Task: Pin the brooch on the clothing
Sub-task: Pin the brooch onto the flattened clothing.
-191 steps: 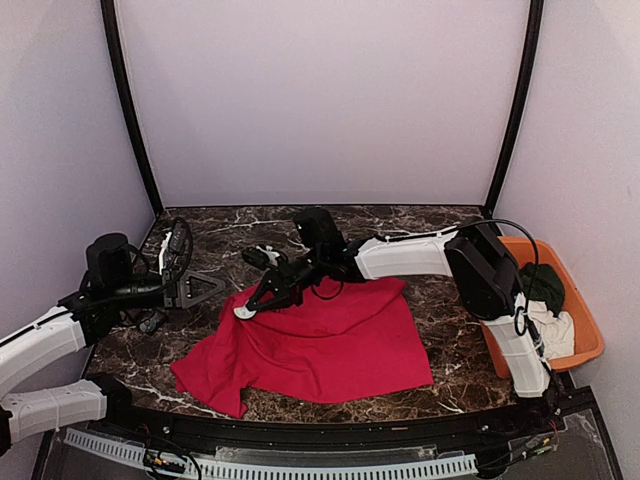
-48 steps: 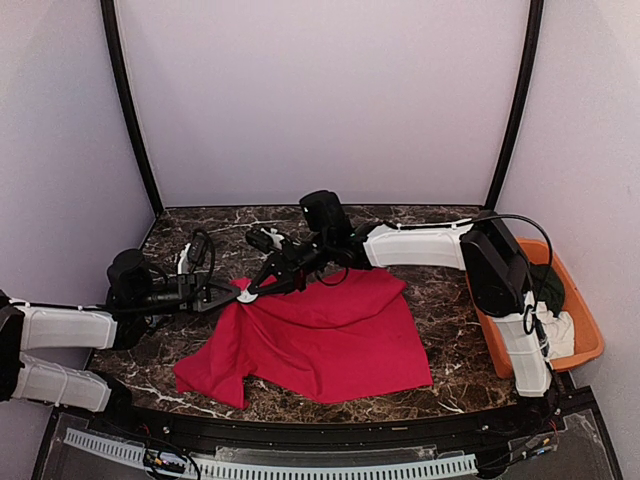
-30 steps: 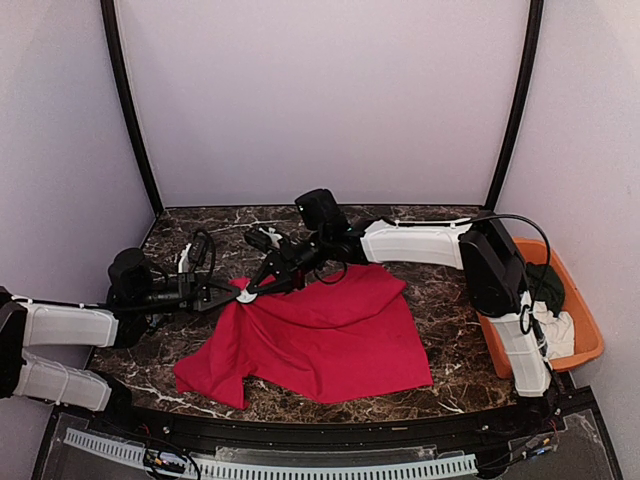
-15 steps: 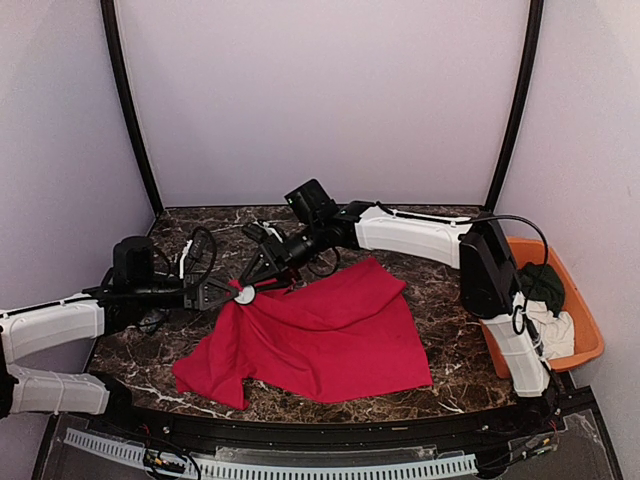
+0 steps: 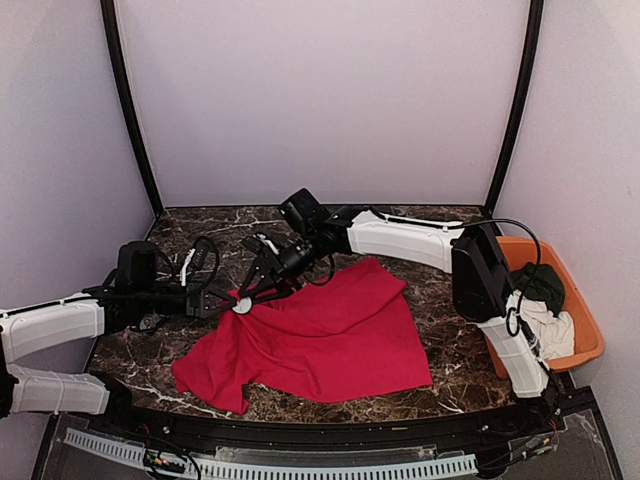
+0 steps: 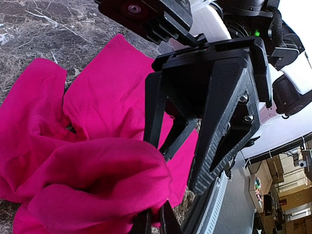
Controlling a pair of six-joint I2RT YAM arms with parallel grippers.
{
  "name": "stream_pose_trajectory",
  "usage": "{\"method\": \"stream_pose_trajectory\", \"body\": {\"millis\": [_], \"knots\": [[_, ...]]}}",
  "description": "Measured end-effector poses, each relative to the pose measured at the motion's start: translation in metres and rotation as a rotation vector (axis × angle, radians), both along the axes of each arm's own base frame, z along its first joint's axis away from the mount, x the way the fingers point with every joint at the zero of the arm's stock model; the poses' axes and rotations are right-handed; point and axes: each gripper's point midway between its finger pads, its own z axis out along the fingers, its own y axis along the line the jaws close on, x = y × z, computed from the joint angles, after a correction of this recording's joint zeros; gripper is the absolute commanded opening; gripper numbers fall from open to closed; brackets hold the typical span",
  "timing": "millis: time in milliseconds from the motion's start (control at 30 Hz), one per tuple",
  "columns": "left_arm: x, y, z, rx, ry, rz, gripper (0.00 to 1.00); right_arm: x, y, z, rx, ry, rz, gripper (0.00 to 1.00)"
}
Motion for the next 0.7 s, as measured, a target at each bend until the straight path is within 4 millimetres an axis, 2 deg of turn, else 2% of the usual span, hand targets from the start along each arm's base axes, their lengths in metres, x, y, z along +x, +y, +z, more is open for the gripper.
{"method": "stream_pose_trajectory", "body": {"millis": [367,700], "knots": [[0.0007,0.0008,-0.0012,0.006,0.003,0.007,0.01,-0.0041,0.0048,-0.0042,-0.024,-0.027,-0.014,0.4],[0.0008,0.0009,-0.0013,0.006,0.003,0.008,0.01,-0.0061,0.0077,-0.0103,-0.044,-0.028,-0.024,0.34]]}}
